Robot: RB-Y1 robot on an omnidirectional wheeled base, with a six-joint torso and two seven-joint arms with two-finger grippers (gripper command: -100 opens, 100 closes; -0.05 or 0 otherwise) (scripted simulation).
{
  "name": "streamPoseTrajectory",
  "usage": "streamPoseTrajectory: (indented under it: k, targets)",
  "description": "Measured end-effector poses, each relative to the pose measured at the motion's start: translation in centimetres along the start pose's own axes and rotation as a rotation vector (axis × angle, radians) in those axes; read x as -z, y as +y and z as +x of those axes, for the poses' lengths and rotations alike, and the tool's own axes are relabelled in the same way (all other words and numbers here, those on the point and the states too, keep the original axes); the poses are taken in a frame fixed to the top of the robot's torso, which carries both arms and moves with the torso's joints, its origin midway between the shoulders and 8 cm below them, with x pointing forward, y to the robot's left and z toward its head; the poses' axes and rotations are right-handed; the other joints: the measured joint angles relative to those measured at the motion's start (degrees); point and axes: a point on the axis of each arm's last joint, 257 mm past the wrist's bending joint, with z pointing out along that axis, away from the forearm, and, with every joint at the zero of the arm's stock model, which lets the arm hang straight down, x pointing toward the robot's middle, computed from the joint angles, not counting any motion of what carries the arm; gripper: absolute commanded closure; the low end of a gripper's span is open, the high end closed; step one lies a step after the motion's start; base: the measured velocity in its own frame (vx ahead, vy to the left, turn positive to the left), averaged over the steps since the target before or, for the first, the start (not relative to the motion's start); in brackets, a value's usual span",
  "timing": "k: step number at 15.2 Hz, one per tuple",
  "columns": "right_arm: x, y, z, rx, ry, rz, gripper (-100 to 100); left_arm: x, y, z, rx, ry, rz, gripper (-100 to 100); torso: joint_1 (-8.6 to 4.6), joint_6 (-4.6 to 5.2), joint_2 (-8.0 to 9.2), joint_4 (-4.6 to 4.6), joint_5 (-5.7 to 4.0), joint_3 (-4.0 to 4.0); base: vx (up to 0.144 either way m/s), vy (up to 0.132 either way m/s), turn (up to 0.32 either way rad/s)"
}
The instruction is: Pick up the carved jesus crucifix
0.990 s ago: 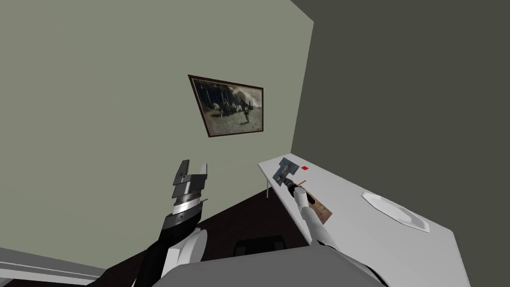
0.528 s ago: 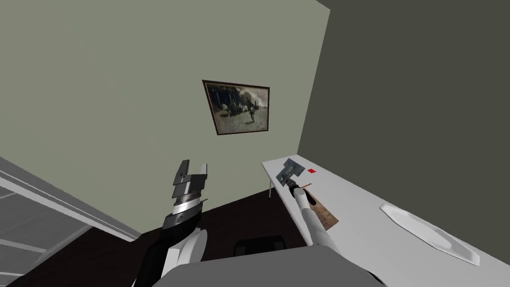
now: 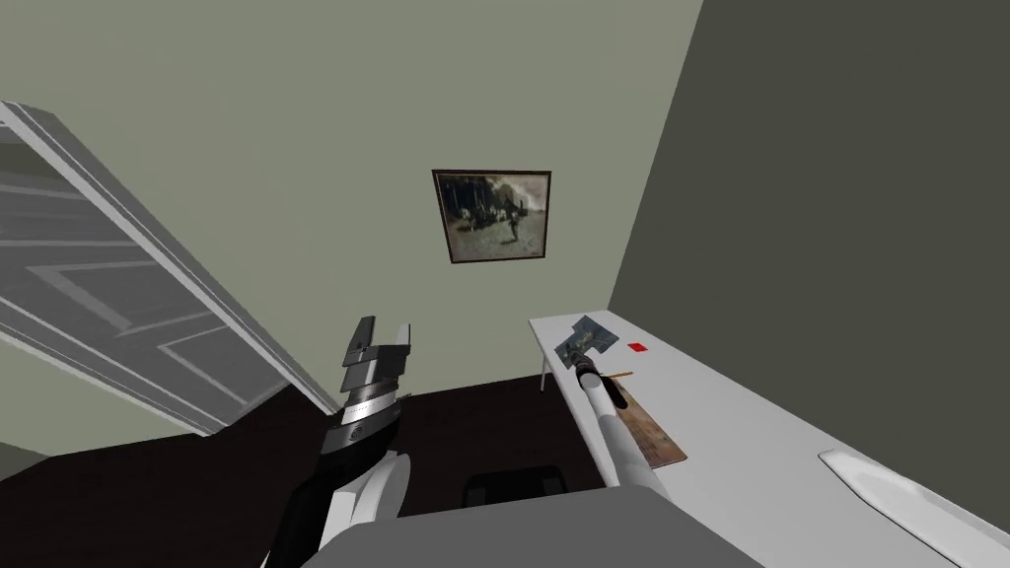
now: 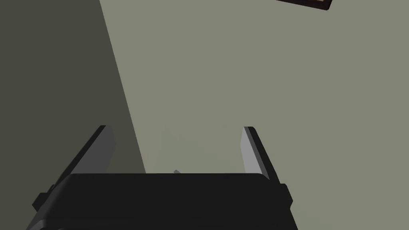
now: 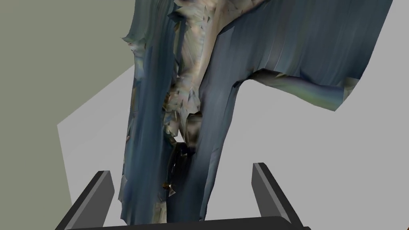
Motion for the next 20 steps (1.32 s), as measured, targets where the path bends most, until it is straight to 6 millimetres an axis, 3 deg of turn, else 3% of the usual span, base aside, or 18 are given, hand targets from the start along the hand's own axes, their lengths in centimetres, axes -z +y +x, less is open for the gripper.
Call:
streamPoseTrajectory:
  k: [4,7,10,14,15,20]
  targets:
    - [0.5,1.1,1.7,-0.017,0.066,-0.037,-100,0.0,0.0,0.0,0.0,0.0,0.0,0,-0.07,-0.02,-0.03,-0.01,-0.01,-0.02,-0.085,-0.075,0.328]
    - [0.8,1.6,3.0,-0.036,0.118,-0.059,-100,0.0,0.0,0.0,0.0,0.0,0.0,0,0.09,0.08,-0.18,-0.04,0.02,-0.1,-0.042,-0.023,0.01]
    - [1.4,2.1,4.2,-0.046,0.165,-0.073,-100,0.0,0.0,0.0,0.0,0.0,0.0,0,0.05,-0.01,0.01,-0.01,0.01,-0.01,-0.124,-0.054,0.403]
    - [1.9,2.4,5.6,-0.067,0.223,-0.083,-100,0.0,0.0,0.0,0.0,0.0,0.0,0,0.18,0.03,-0.32,-0.03,0.05,-0.16,-0.027,-0.026,0.037]
    - [1.9,2.4,5.6,-0.071,0.225,-0.083,100,0.0,0.0,0.0,0.0,0.0,0.0,0,0.23,0.02,-0.39,-0.05,0.06,-0.2,0.0,0.0,0.0]
    - [1.9,2.3,5.5,-0.076,0.224,-0.082,100,0.0,0.0,0.0,0.0,0.0,0.0,0,0.33,0.05,-0.48,-0.09,0.15,-0.27,0.023,0.009,-0.038]
